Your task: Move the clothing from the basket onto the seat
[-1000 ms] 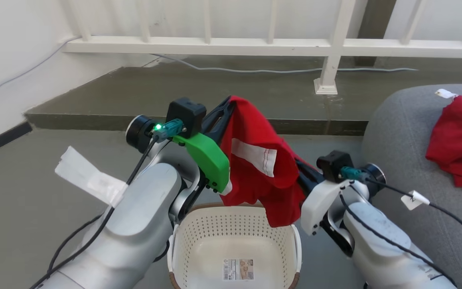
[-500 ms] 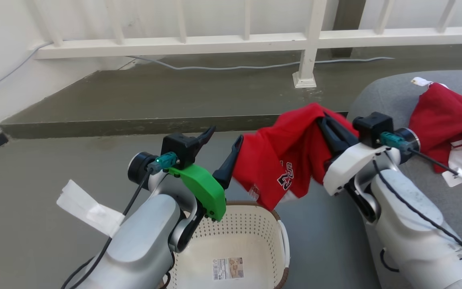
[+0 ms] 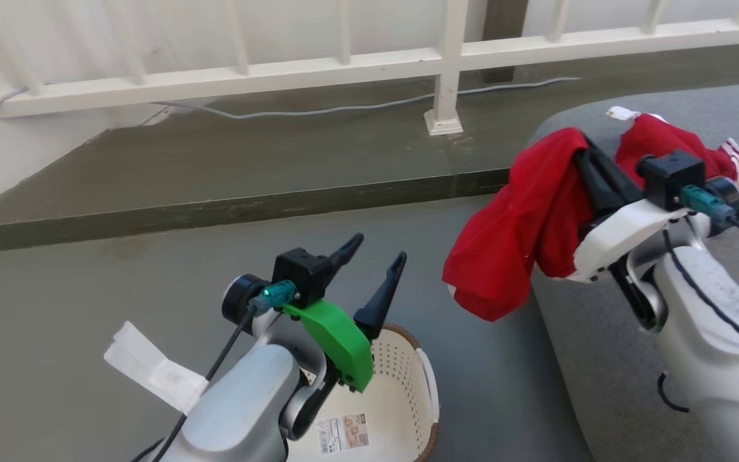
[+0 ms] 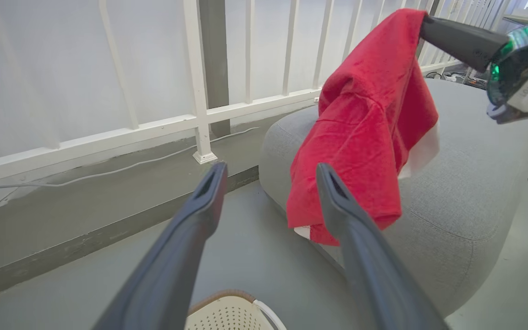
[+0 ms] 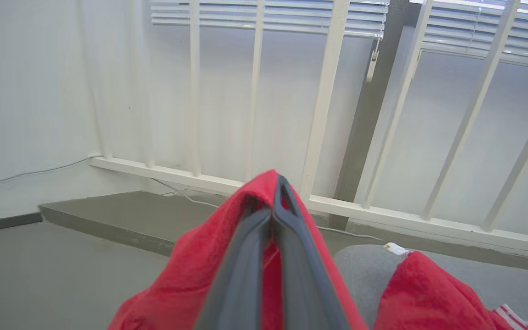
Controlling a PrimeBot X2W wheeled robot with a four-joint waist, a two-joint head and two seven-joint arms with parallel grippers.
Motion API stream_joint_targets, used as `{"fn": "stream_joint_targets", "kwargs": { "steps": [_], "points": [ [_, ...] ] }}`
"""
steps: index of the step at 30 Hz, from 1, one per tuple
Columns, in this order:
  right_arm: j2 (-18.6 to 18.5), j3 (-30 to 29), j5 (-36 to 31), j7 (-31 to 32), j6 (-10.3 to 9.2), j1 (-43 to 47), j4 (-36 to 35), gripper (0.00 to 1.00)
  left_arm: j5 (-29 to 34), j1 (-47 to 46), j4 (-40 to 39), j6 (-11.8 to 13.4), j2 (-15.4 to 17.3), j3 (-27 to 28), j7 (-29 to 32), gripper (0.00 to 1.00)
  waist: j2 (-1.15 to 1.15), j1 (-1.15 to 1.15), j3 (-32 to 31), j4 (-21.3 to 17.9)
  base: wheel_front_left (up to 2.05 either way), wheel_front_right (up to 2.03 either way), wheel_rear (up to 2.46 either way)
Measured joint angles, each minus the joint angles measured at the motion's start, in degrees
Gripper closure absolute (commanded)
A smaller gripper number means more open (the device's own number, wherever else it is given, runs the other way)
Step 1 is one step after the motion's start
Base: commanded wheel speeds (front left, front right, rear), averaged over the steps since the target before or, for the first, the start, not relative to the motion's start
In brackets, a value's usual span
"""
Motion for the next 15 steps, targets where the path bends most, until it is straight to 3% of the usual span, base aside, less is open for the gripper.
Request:
{"fn": "stream_joint_targets", "kwargs": {
  "steps": [15],
  "points": [
    [-5.19, -3.99, -0.19, -0.07, -2.01, 1.42, -5.28, 1.0, 1.01, 1.83, -4.23, -0.9, -0.07, -2.46, -0.73, 0.0, 0.0, 0.0, 0.73, -8.48, 0.0, 0.0, 0.0]
  ]
}}
